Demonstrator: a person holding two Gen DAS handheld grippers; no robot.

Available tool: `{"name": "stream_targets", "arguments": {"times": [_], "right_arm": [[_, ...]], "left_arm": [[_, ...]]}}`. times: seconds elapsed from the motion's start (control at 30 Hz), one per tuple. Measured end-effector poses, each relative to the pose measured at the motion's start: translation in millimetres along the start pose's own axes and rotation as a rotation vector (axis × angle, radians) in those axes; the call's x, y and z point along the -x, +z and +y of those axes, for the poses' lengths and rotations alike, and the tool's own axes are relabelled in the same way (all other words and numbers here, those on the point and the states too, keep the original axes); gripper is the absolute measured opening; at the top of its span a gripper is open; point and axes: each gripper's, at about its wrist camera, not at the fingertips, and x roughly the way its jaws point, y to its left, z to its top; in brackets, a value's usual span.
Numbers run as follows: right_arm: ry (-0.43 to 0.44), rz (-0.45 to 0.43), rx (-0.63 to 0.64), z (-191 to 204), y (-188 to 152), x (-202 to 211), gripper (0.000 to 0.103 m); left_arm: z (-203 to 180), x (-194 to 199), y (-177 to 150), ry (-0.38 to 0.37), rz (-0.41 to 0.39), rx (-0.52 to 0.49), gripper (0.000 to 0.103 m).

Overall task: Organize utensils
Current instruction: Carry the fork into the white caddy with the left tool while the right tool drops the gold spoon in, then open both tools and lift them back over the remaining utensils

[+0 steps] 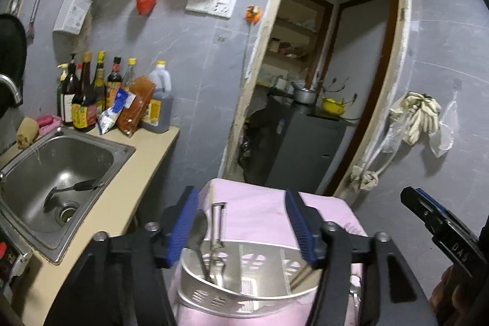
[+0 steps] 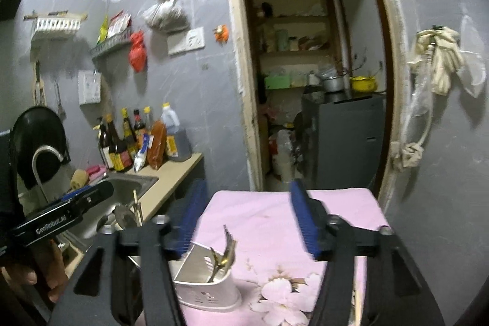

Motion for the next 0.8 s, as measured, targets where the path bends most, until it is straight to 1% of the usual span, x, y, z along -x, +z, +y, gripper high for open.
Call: {"name": "stream_targets", "arguments": {"times": [0.03,0.1,0.17,0.27,0.3,0.37,0.47,0.63,0.8], "right_arm": [[-0.01,-0.008,-0.008,-4,2,8,0.064],[-0.028,-0.02,-0.014,-11,4,20,0.07],[-0.051,-0.038,-0.018,-17,7,34,0.079],[-0.08,-0.068,-0.017,-27,10,56,0.085],[-0.088,-0.076,-0.015,-29,11,61,0.087],[-0.104,-0.091,-0.012,-34,12,73,0.094],[-0.139,-0.103,0.0,-40,11,89,0.101],[-0.192,-0.104,0.008,-50,8,112,0.101],[-0.227,-0.107,0.006,-60,2,132,0.101]], "left_arm": [[-4,5,1,-0.01,-0.005,-0.003,0.068],[-12,14,3,-0.03,-0.013,-0.001,0.079],[-18,21,3,-0.044,-0.017,-0.001,0.086],[-29,34,3,-0.062,-0.027,-0.012,0.092],[-34,39,3,-0.066,-0.032,-0.02,0.096],[-40,46,2,-0.073,-0.045,-0.032,0.101],[-51,56,-1,-0.082,-0.056,-0.066,0.101],[-66,68,-5,-0.094,-0.065,-0.118,0.102],[-82,76,-17,-0.115,-0.062,-0.16,0.102]]}}
